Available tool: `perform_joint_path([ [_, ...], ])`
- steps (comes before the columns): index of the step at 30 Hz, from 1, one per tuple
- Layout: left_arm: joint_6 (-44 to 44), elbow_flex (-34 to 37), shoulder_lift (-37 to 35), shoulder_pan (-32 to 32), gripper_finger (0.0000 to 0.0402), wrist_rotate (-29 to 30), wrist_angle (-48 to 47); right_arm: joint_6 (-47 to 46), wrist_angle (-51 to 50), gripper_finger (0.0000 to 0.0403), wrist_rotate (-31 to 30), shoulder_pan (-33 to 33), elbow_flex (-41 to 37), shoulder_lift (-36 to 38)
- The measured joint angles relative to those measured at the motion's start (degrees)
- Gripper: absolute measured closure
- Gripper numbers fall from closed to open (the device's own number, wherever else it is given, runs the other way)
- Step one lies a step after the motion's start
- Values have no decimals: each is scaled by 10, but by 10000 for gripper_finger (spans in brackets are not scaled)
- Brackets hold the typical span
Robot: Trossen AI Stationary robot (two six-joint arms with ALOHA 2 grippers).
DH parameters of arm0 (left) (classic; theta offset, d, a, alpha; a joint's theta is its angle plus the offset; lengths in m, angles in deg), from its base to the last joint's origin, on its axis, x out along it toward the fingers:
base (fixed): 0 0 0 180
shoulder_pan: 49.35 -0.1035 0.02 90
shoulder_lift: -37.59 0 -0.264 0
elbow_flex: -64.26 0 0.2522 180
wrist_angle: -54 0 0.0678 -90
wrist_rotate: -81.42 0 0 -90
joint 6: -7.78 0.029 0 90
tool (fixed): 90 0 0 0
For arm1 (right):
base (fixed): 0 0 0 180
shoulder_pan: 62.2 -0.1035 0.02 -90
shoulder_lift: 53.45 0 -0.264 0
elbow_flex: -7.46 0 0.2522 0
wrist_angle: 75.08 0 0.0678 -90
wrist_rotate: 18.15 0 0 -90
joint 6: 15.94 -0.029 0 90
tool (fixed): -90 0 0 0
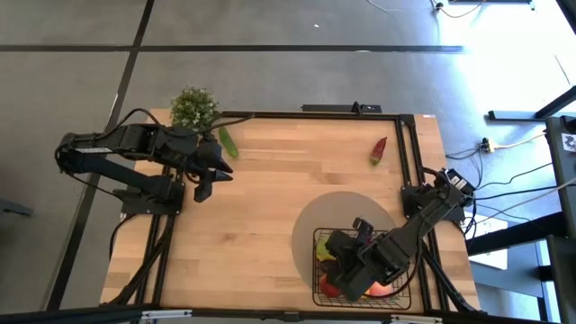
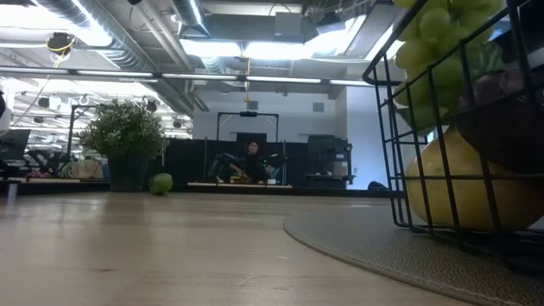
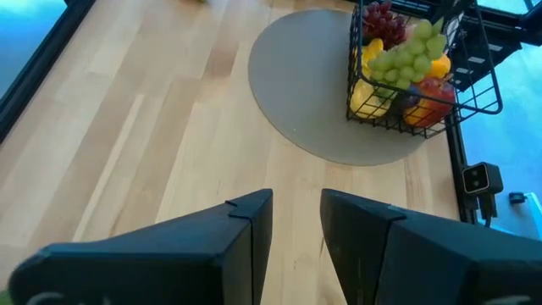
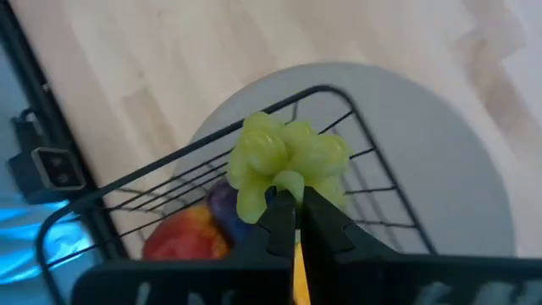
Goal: Build produce basket
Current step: Put the green grapes into the wire basket
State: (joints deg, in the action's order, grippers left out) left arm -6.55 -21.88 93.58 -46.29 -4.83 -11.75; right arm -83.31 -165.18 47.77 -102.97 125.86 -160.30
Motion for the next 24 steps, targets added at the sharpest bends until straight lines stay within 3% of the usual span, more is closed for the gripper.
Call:
perform_joint_path([
  [9,0,0,0,-1,311,0,1,0,133,403,117,0,-98,0],
  [13,0,0,0,-1,311,0,1,1,174,403,124,1,-123,0],
  [24,-1,0,0,-1,311,0,1,4,170,388,142,1,-124,0],
])
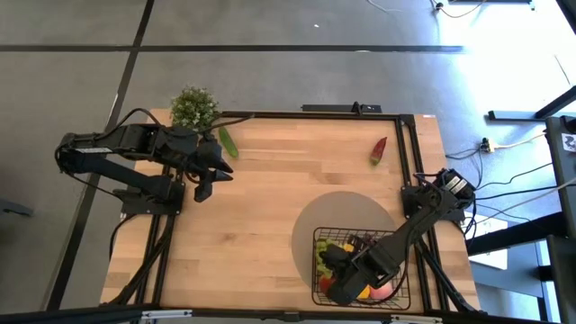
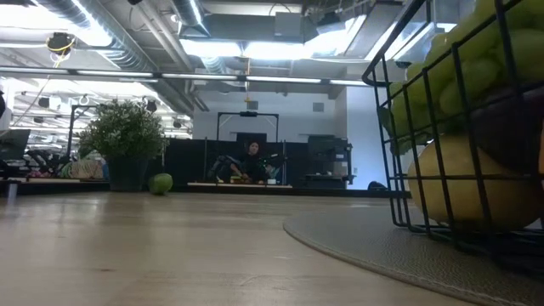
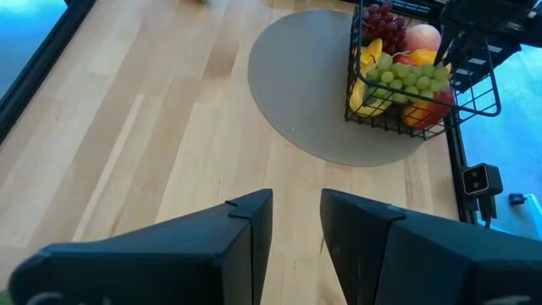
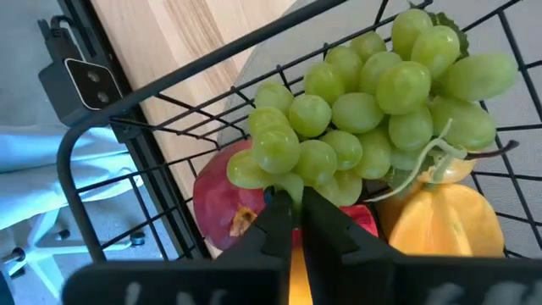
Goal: Build produce basket
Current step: Put the green grapes into the wire basket, then put the green cucumber into the wire basket
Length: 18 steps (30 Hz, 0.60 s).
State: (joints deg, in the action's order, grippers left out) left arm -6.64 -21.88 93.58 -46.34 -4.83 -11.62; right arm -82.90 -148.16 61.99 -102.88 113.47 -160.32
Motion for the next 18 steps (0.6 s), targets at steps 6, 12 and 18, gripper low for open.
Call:
perform_joint_path([
  [6,-1,0,0,0,311,0,0,0,-1,344,24,3,0,0],
  [12,-2,0,0,0,311,0,0,3,-1,292,25,6,0,0],
  [18,-34,0,0,0,311,1,0,36,0,277,54,11,26,0],
])
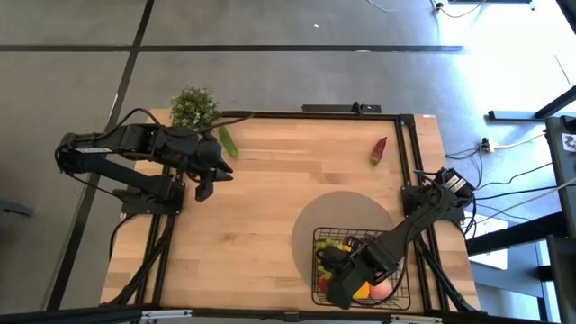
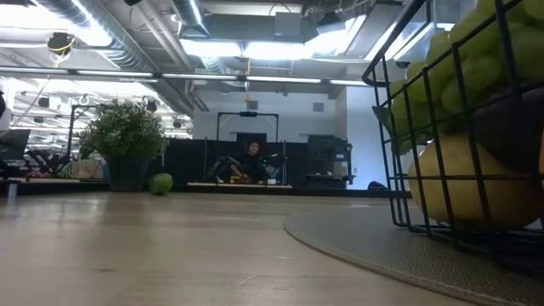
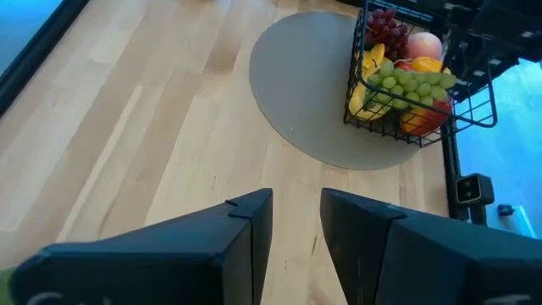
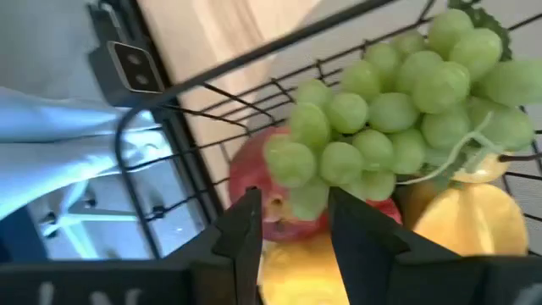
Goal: Build produce basket
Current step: Put the green cucumber into the wire basket
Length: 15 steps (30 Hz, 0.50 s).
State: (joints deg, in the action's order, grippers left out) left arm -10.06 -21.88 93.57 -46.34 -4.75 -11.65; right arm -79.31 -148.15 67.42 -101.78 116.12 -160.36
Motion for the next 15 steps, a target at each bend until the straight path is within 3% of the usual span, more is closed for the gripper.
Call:
perform_joint_path([
  [6,-18,0,0,-9,312,14,-2,4,-23,285,0,2,35,0],
  [15,-142,0,0,-47,312,54,-80,-13,-114,286,-19,11,97,0],
])
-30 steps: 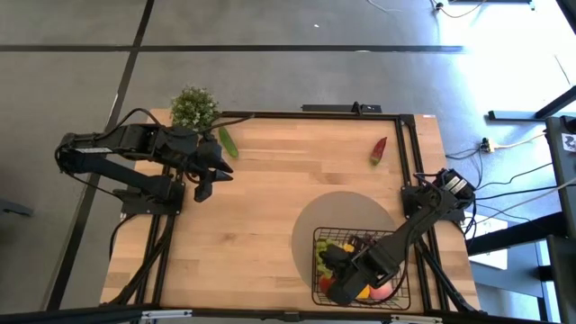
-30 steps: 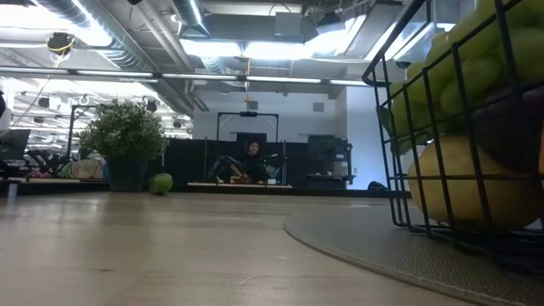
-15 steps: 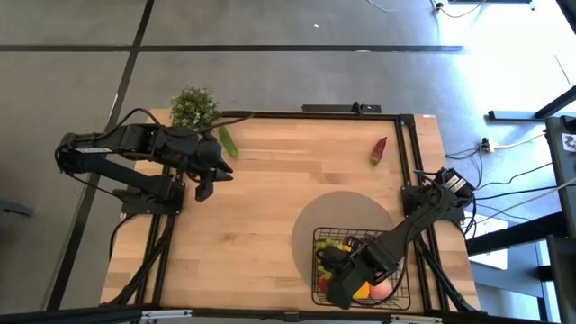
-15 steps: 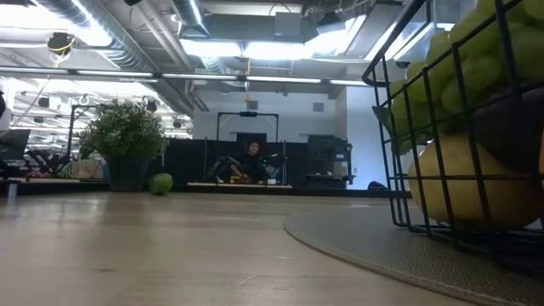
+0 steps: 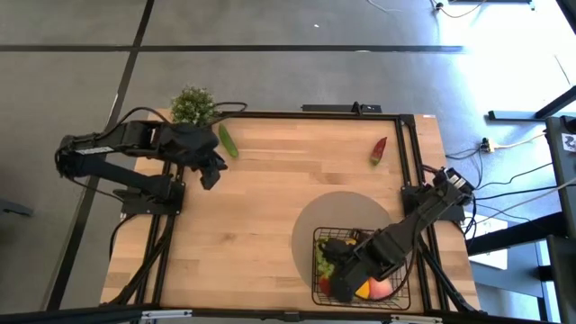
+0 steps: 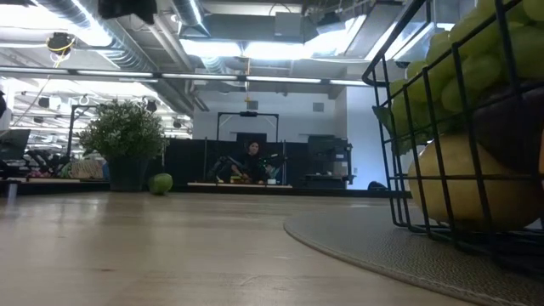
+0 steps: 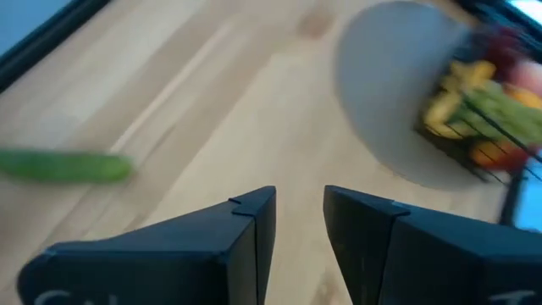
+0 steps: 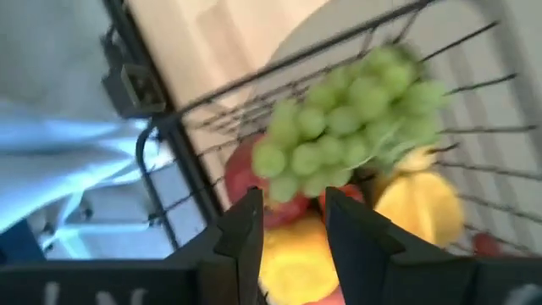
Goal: Build produce basket
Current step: Put the green cucumber into the wire basket
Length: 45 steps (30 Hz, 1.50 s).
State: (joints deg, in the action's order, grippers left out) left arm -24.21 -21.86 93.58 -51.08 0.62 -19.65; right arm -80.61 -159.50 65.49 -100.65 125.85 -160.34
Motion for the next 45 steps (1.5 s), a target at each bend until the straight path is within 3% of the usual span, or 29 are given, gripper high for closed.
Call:
perform_joint_path([
  [9,-98,0,41,-77,312,19,-74,-25,-138,286,-103,40,81,0],
  [15,-64,1,107,-128,312,17,-115,7,-175,286,-201,86,135,1],
  [20,-13,0,158,-174,312,-33,-111,49,-176,286,-226,151,179,1],
  [24,29,0,203,-203,312,-44,-113,78,-195,286,-227,217,192,1],
  [32,52,0,254,-260,312,-76,-110,257,-194,286,-177,359,188,24],
  [38,6,0,281,-306,312,-89,-110,412,-194,286,-101,473,188,28],
  [45,-47,0,297,-342,311,-90,-105,435,-194,286,-43,626,187,28],
])
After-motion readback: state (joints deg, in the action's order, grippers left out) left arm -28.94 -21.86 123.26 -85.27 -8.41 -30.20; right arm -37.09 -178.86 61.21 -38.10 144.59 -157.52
